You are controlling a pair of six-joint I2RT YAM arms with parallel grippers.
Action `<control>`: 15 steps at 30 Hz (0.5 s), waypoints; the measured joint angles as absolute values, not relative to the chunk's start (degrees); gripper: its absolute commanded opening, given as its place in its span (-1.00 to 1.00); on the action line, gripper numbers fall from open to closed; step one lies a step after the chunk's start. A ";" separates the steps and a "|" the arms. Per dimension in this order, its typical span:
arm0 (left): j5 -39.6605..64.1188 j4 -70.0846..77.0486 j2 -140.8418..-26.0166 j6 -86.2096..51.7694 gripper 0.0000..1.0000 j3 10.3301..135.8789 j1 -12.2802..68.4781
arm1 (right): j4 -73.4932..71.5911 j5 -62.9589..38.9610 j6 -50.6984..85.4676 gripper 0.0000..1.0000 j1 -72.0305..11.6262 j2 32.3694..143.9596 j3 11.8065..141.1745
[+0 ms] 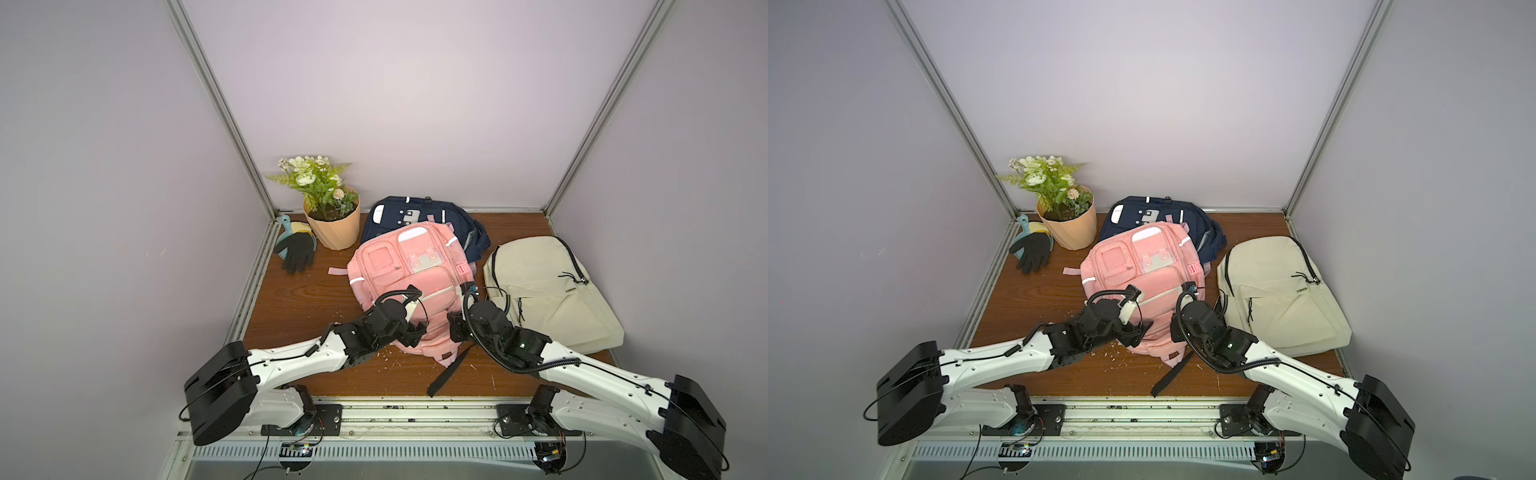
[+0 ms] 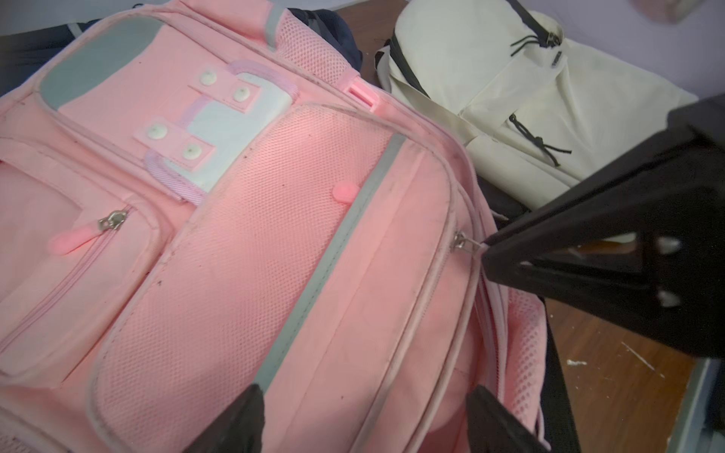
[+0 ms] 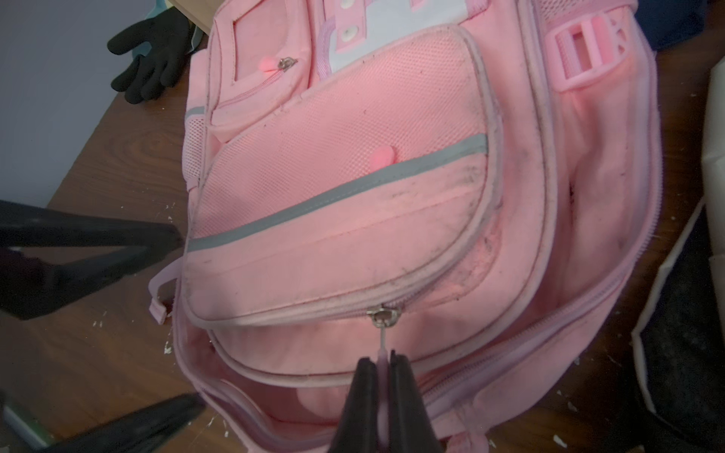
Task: Zip up the backpack
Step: Zip the zipper on the backpack.
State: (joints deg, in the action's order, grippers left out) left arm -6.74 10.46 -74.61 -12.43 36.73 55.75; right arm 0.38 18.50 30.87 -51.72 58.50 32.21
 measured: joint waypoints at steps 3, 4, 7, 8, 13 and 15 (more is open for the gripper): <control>-6.68 11.81 -77.89 -8.58 0.57 37.60 55.90 | 0.56 17.56 30.85 -1.00 -51.64 58.50 32.99; -6.72 12.21 -79.07 -7.55 0.55 38.24 55.92 | 0.67 17.41 30.85 -1.00 -51.64 58.50 33.21; -7.05 13.56 -81.67 -5.50 0.37 40.12 55.94 | 0.71 16.97 30.85 -1.00 -51.62 58.54 33.45; -7.42 14.09 -82.35 -5.06 0.29 40.64 55.99 | 0.69 16.73 30.87 -1.00 -51.62 58.57 33.47; -9.34 16.78 -85.49 -3.07 -0.23 42.00 56.23 | 0.97 16.53 30.87 -1.00 -51.62 58.59 33.52; -9.43 17.30 -85.78 -2.85 -0.36 41.91 56.55 | 1.37 16.75 30.85 -1.00 -51.62 58.59 33.54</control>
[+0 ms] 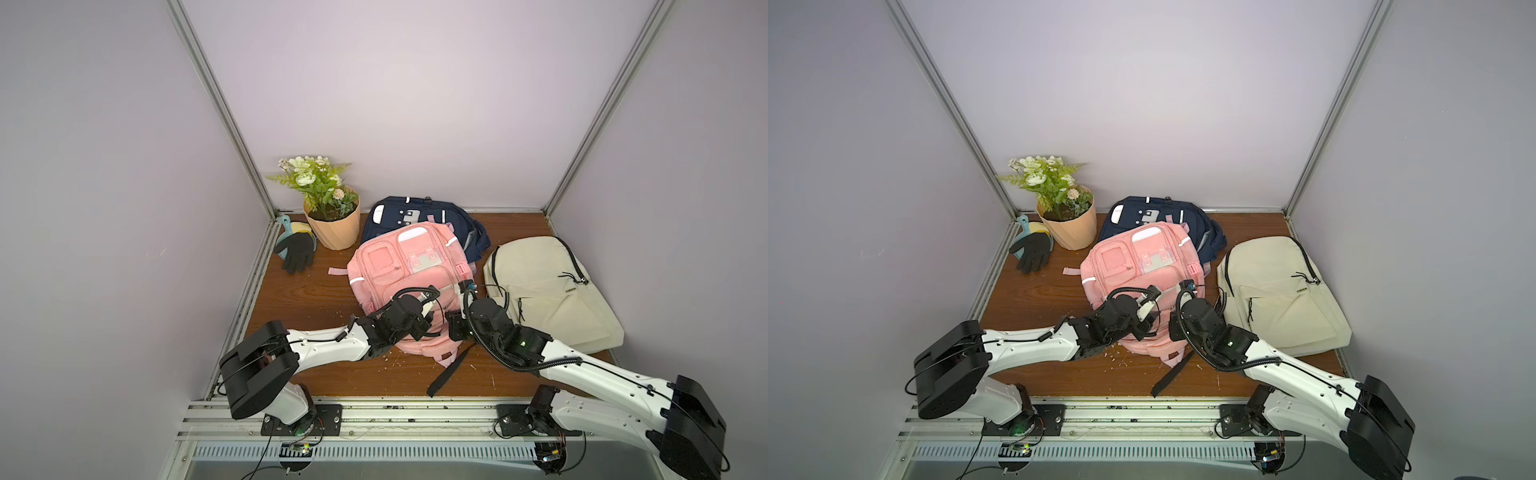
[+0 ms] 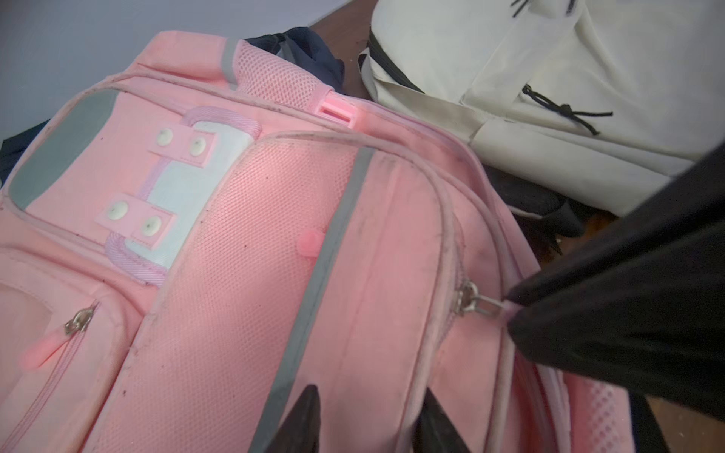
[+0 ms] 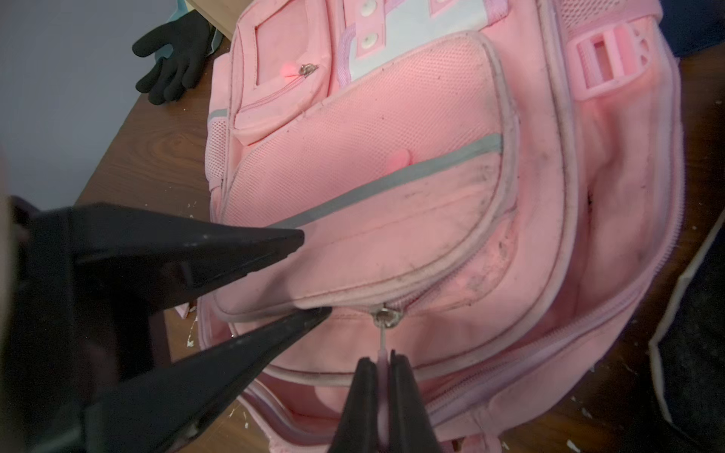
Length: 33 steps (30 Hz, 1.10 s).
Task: Zip up the backpack
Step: Zip the zipper on the backpack.
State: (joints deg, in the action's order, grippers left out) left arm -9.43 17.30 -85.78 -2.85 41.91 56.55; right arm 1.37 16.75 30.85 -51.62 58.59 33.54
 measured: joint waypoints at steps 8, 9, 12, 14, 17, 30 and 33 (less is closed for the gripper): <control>-9.67 23.11 -82.30 -2.79 -0.80 36.05 56.93 | 3.33 16.14 31.11 -1.00 -48.56 58.61 35.11; -9.82 23.79 -81.62 -2.87 -0.83 35.22 56.93 | 3.53 15.75 31.09 -1.00 -47.77 58.61 35.38; -10.39 25.15 -79.70 -3.25 -0.85 32.67 56.93 | 4.51 14.87 31.03 -1.00 -44.75 58.61 35.99; -10.48 25.67 -78.76 -3.44 -0.85 31.31 56.93 | 4.64 14.00 30.85 -1.00 -42.59 58.63 36.03; -10.37 26.37 -78.26 -3.79 -0.85 30.35 56.99 | 4.75 12.12 30.63 -1.00 -41.47 58.63 36.10; -8.38 20.40 -80.49 -4.27 -0.01 38.04 57.04 | 3.29 7.20 24.36 -1.00 -42.70 58.98 36.10; -8.03 20.36 -82.81 -3.77 -0.01 41.19 57.04 | 3.20 7.11 23.51 -1.00 -43.29 58.81 36.10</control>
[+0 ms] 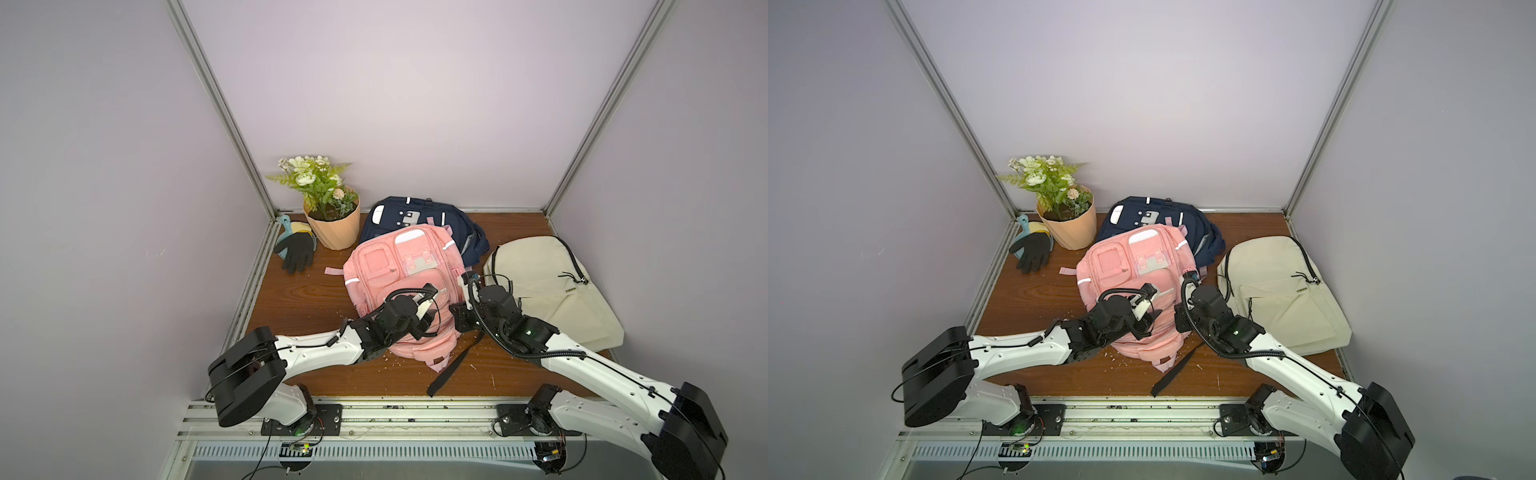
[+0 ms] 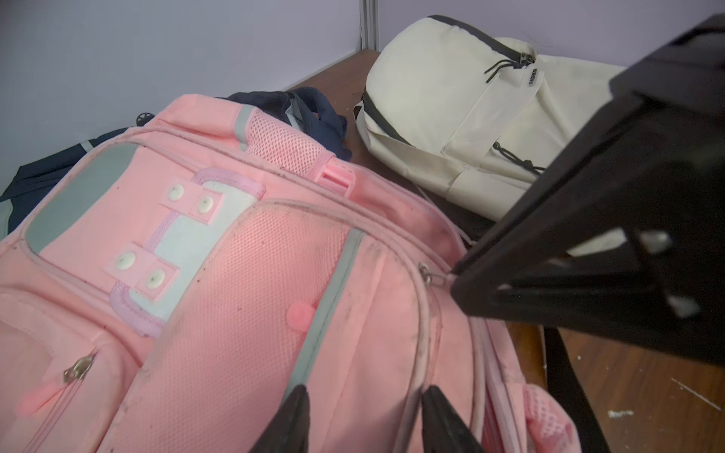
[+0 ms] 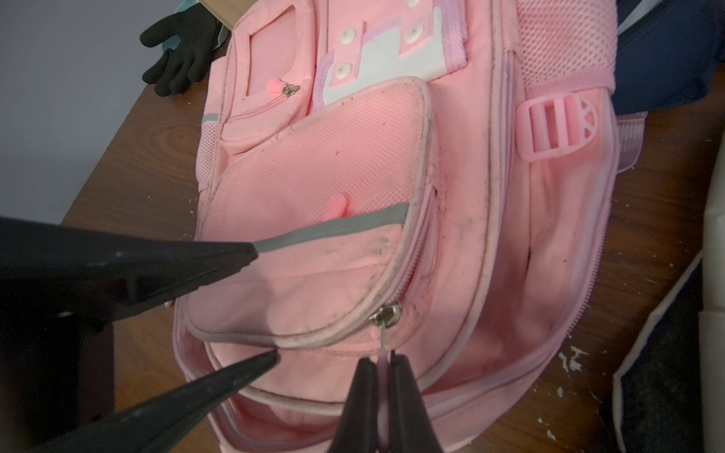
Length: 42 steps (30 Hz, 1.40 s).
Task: Zip up the backpack
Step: Zip the zipper on the backpack.
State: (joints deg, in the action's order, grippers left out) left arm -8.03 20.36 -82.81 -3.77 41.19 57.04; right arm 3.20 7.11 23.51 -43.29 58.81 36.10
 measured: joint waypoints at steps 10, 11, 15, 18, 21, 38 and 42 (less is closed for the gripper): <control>-6.50 20.36 -88.90 -2.22 -0.68 44.03 57.04 | 3.31 7.16 22.92 -1.00 -43.90 57.54 36.10; -6.44 20.43 -89.01 -2.22 -0.84 44.05 57.04 | 3.31 7.22 22.92 -1.00 -43.90 57.54 36.10; -7.07 20.78 -89.01 -2.35 -0.99 43.92 57.17 | 3.62 8.88 23.35 -1.00 -43.92 57.80 36.23; -7.68 22.57 -87.99 -2.39 -1.00 42.04 57.41 | 4.62 9.63 23.40 -1.00 -42.89 58.70 37.45; -8.19 24.86 -85.76 -2.39 -1.00 39.13 57.69 | 5.34 8.49 23.38 -1.00 -40.66 60.07 39.24; -15.99 26.28 -84.47 -1.45 -1.00 36.42 62.98 | 8.45 -0.73 22.96 -1.00 -31.99 71.90 48.23; -17.04 26.00 -85.12 -1.34 -1.00 37.04 63.55 | 9.45 -1.69 23.40 -1.00 -30.72 72.51 48.95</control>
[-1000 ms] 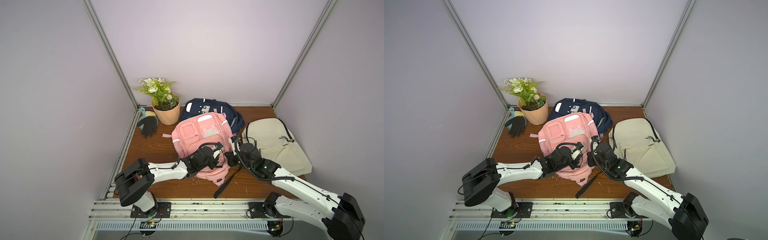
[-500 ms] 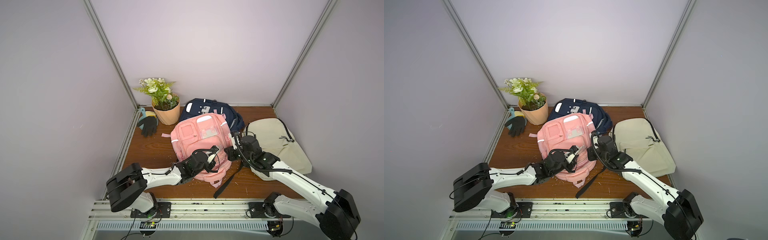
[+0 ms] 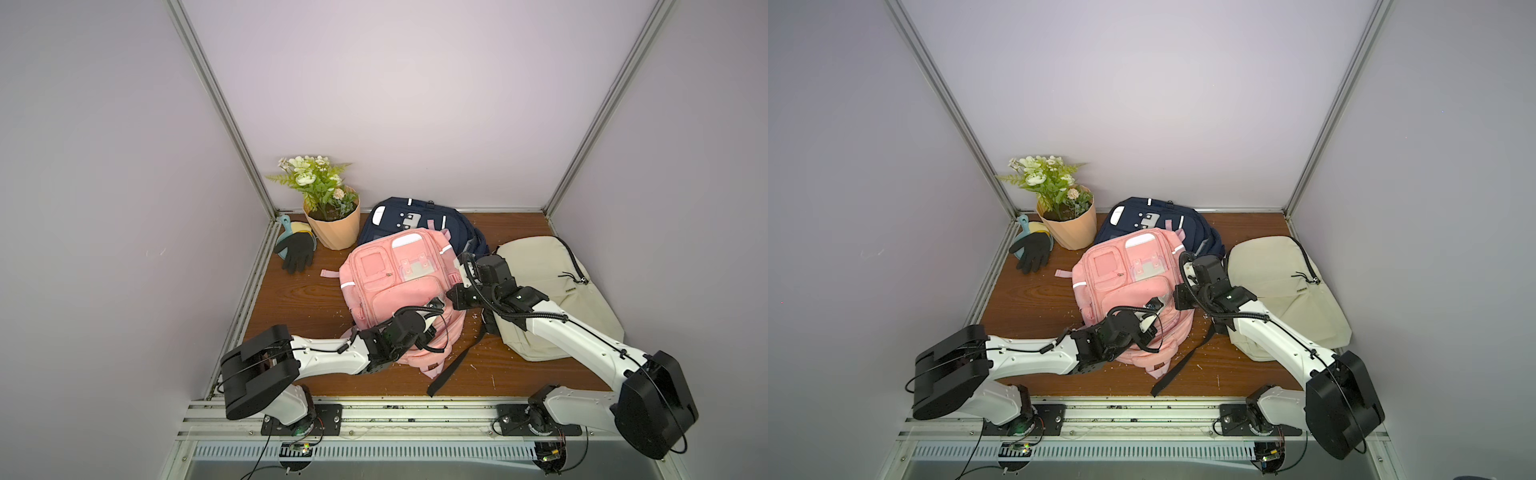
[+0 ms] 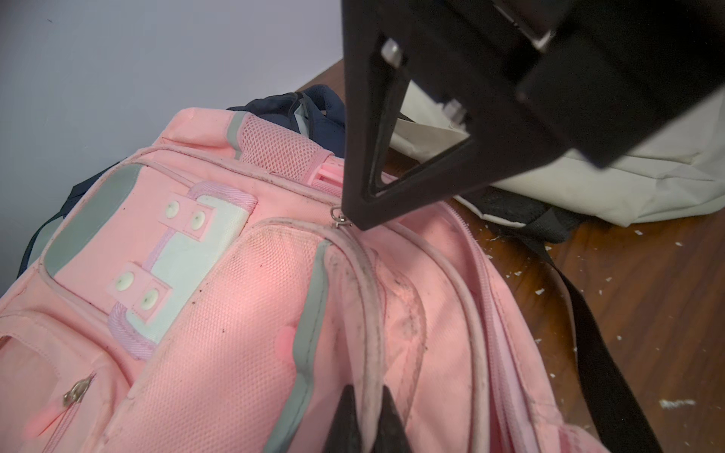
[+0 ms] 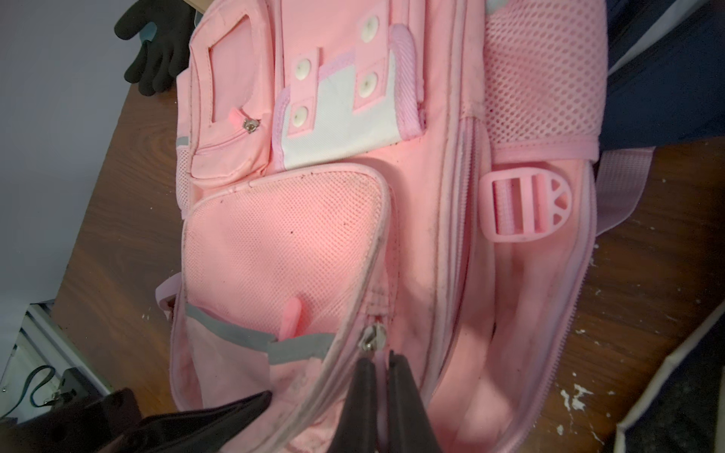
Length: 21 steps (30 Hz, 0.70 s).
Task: Zip up the backpack
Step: Zip the zipper on the backpack, then adjust the backpack at the center of the board.
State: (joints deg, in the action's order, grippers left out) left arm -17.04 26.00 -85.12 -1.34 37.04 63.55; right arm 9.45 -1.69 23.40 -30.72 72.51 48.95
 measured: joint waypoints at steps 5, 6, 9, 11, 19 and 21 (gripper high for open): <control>-17.69 25.61 -85.78 -1.48 -0.81 37.82 63.83 | 9.39 -3.68 23.68 -1.00 -29.82 72.55 48.95; -18.09 24.88 -86.06 -1.72 -0.75 38.50 63.92 | 9.32 -3.79 23.77 -1.00 -29.74 72.55 48.90; -18.41 21.37 -86.83 -3.66 -0.20 41.50 64.25 | 7.79 -2.35 23.73 -1.00 -29.45 72.07 47.97; -17.82 19.66 -86.46 -6.09 0.20 42.54 64.51 | 5.52 0.05 23.62 -0.99 -28.49 71.13 45.93; -19.59 11.53 -76.66 -15.81 0.80 42.33 55.83 | 3.70 5.50 23.59 -0.18 -27.07 68.42 41.60; -20.58 8.27 -75.57 -18.85 0.85 43.35 51.59 | 3.90 6.13 24.05 0.02 -26.89 67.88 41.01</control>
